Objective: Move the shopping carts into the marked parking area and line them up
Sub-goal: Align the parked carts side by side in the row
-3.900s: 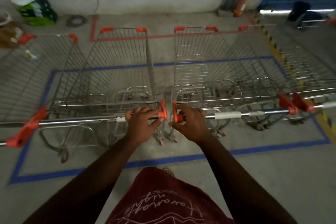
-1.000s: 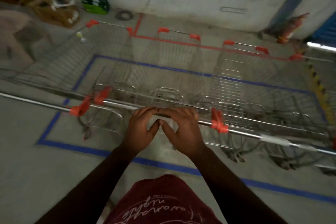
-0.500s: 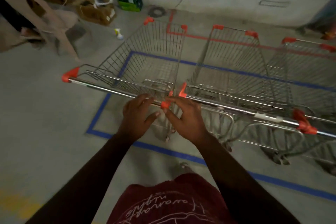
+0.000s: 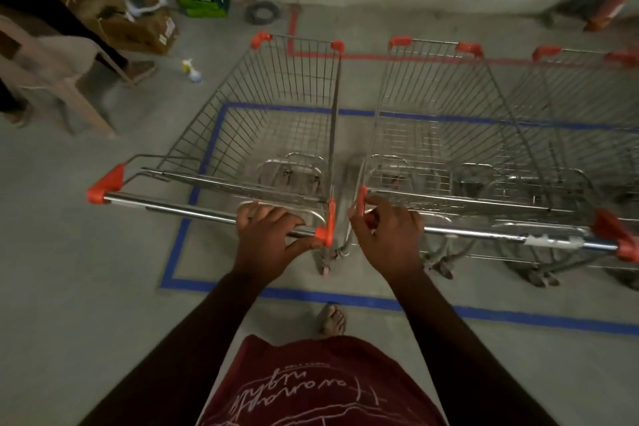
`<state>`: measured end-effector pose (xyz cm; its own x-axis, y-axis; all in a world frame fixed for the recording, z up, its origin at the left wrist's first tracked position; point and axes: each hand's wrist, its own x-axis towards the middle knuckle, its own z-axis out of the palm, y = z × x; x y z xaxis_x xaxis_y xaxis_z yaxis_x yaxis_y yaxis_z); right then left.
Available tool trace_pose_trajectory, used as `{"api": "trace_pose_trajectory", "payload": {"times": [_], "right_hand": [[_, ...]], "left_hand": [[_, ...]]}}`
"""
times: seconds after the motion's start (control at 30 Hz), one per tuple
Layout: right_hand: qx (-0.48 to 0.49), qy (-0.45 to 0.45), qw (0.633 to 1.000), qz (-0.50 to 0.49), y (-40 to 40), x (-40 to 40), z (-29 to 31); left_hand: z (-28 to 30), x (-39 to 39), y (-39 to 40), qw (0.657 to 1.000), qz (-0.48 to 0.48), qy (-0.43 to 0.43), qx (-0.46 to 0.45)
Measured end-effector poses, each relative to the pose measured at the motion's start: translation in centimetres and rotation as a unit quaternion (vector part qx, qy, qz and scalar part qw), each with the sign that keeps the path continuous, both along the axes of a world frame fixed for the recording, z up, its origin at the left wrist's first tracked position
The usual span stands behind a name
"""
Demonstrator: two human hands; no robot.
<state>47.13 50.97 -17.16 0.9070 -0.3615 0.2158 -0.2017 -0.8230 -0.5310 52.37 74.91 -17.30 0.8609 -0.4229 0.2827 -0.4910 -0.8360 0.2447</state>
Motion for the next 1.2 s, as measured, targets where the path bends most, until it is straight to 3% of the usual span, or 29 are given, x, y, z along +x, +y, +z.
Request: {"api": "trace_pose_trajectory", "payload": {"times": [0.23,0.4,0.67,1.2], "right_hand": [[-0.041,0.019,0.998,-0.038,0.7,-0.5,-0.3],[-0.119,0.087,0.988,-0.036,0.7,0.0,0.5],[-0.116,0.076,0.989,-0.055,1.3,0.0,0.5],[-0.072,0.120,0.990,0.013,0.3,-0.6,1.6]], "left_hand": [[-0.3,2.6,1.1,0.999,-0.006,-0.018,0.034],[-0.3,2.1,0.7,0.999,0.001,-0.013,0.040],[0.5,2.2,2.4,0.999,-0.006,-0.001,0.037],[0.1,3.4,7.6,1.000,-0.024,0.017,0.013]]}}
